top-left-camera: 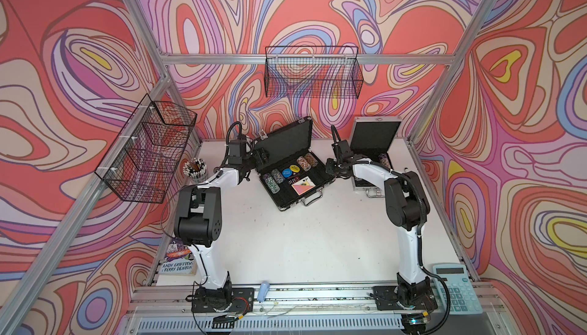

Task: Open the poker set cases
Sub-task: Adjust the poker set case at the center of the board.

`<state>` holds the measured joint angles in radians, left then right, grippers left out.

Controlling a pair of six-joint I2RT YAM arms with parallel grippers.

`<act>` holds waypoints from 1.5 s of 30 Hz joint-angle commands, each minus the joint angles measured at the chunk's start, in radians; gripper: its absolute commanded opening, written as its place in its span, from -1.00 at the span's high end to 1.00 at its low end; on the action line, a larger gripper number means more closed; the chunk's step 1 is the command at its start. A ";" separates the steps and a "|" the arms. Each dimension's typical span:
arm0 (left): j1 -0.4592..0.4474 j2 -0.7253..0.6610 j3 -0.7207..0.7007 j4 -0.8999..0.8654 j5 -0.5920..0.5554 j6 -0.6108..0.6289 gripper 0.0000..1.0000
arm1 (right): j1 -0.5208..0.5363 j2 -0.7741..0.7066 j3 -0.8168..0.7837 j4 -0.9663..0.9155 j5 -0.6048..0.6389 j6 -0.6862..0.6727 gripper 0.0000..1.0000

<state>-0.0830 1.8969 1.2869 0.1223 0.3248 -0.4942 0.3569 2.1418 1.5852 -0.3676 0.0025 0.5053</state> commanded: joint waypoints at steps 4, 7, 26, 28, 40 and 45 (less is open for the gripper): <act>-0.007 0.085 0.129 -0.027 0.095 -0.001 -0.64 | 0.013 -0.080 -0.183 0.017 -0.057 0.105 0.92; -0.006 0.118 0.181 -0.043 0.108 0.000 -0.66 | 0.019 -0.108 -0.236 0.034 -0.058 0.114 0.94; -0.003 0.317 0.423 -0.093 0.253 -0.027 -0.84 | 0.040 -0.224 -0.419 0.046 -0.052 0.148 0.41; -0.003 0.321 0.436 -0.099 0.262 -0.026 -0.88 | 0.040 -0.232 -0.406 0.033 -0.040 0.136 0.26; 0.021 0.264 0.442 -0.122 0.239 0.013 -1.00 | 0.040 -0.201 -0.376 0.042 -0.040 0.151 0.44; 0.052 0.209 0.395 -0.076 0.240 -0.008 -1.00 | 0.039 -0.207 -0.405 0.095 -0.066 0.204 0.55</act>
<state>-0.0525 2.1826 1.6985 0.0200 0.5457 -0.5072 0.3813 1.9129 1.2114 -0.2516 -0.0177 0.6720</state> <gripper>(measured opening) 0.998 0.230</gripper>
